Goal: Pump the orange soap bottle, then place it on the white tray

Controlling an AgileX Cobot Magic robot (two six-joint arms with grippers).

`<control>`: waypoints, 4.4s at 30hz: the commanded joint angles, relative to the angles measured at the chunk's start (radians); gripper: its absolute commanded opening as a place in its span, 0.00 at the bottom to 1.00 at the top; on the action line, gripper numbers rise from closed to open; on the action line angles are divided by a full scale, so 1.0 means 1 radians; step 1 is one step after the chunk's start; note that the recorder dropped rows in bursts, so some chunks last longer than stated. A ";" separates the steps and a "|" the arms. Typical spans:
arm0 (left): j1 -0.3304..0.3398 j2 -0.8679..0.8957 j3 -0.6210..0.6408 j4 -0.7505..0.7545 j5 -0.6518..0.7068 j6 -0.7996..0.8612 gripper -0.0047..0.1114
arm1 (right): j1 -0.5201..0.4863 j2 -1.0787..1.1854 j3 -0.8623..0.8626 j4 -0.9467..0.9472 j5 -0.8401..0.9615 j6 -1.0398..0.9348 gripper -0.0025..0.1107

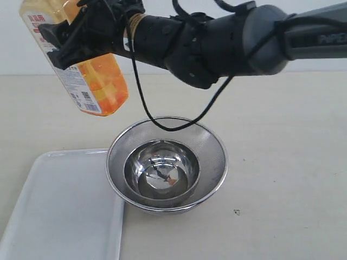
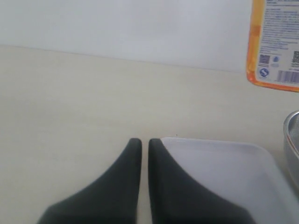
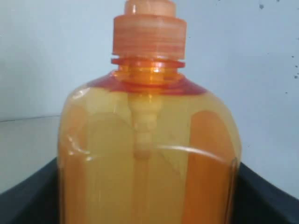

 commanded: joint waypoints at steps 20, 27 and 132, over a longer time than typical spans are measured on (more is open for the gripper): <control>-0.005 -0.002 0.004 0.004 0.001 -0.003 0.08 | -0.011 -0.777 0.931 1.086 -0.446 -0.844 0.02; -0.005 -0.002 0.004 0.004 0.001 -0.003 0.08 | -0.011 -0.780 1.119 1.164 -0.658 -0.737 0.02; -0.005 -0.002 0.004 0.004 0.001 -0.003 0.08 | -0.029 -0.424 1.083 1.145 -0.241 -0.490 0.81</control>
